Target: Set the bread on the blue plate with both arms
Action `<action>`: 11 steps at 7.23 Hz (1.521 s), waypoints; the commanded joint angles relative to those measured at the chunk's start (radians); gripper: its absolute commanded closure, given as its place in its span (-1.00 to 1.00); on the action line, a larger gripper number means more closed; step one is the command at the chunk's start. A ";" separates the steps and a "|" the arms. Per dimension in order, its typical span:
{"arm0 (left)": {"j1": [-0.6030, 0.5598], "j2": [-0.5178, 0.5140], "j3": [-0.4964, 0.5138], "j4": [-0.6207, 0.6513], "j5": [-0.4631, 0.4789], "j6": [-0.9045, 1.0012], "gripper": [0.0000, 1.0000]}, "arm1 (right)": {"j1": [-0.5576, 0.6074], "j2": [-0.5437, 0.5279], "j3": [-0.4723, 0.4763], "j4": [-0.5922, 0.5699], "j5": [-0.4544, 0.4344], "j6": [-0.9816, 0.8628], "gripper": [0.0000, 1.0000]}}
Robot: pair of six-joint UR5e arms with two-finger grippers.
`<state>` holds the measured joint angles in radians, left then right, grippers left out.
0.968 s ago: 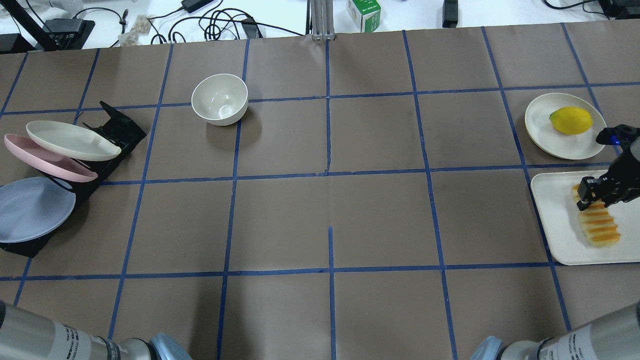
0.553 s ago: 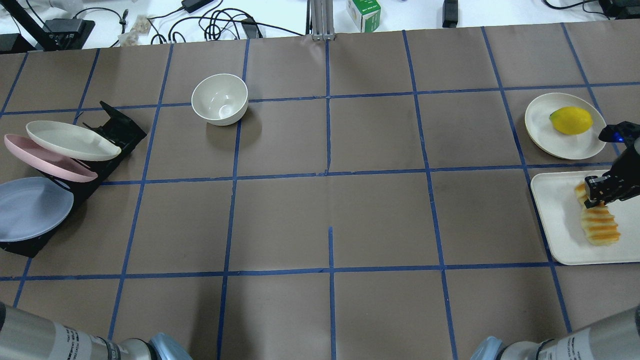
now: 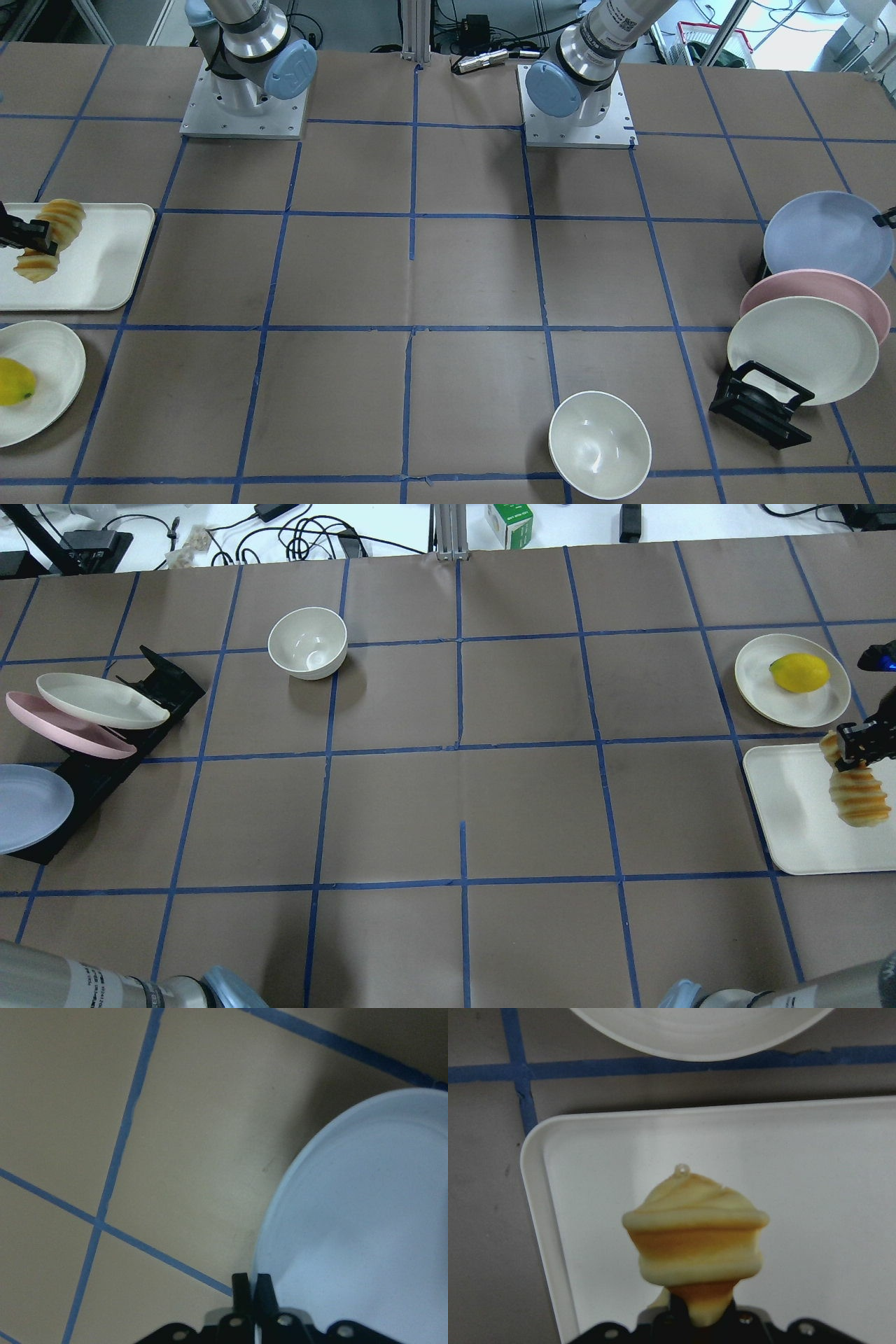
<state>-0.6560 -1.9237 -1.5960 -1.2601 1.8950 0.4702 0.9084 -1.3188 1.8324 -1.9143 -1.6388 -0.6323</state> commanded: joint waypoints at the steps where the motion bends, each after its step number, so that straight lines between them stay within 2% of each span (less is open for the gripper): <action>1: 0.006 0.105 0.019 -0.146 0.036 0.008 1.00 | 0.064 -0.003 -0.140 0.172 0.001 0.066 1.00; 2: -0.002 0.153 0.027 -0.212 0.029 0.007 1.00 | 0.102 -0.003 -0.209 0.260 0.001 0.115 1.00; 3: -0.031 0.201 0.007 -0.252 -0.021 0.007 1.00 | 0.143 -0.003 -0.278 0.344 -0.001 0.172 1.00; 4: -0.100 0.242 -0.005 -0.334 -0.095 -0.005 1.00 | 0.183 -0.002 -0.326 0.404 0.010 0.245 1.00; 5: -0.175 0.274 -0.022 -0.370 -0.124 -0.022 1.00 | 0.235 -0.003 -0.353 0.437 0.010 0.299 1.00; 7: -0.351 0.289 -0.080 -0.365 -0.325 -0.037 1.00 | 0.314 -0.005 -0.361 0.445 0.014 0.406 1.00; 8: -0.458 0.267 -0.100 -0.331 -0.450 -0.062 1.00 | 0.343 -0.013 -0.361 0.452 0.016 0.446 1.00; 9: -0.570 0.252 -0.134 -0.209 -0.532 -0.156 1.00 | 0.377 -0.020 -0.361 0.463 0.054 0.501 1.00; 10: -0.688 0.227 -0.183 -0.053 -0.560 -0.314 1.00 | 0.412 -0.031 -0.361 0.469 0.113 0.584 1.00; 11: -0.787 0.192 -0.253 0.109 -0.617 -0.435 1.00 | 0.458 -0.031 -0.361 0.462 0.126 0.630 1.00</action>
<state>-1.3140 -1.6947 -1.7762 -1.3358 1.3445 0.1868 1.3152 -1.3452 1.4712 -1.4506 -1.5453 -0.0713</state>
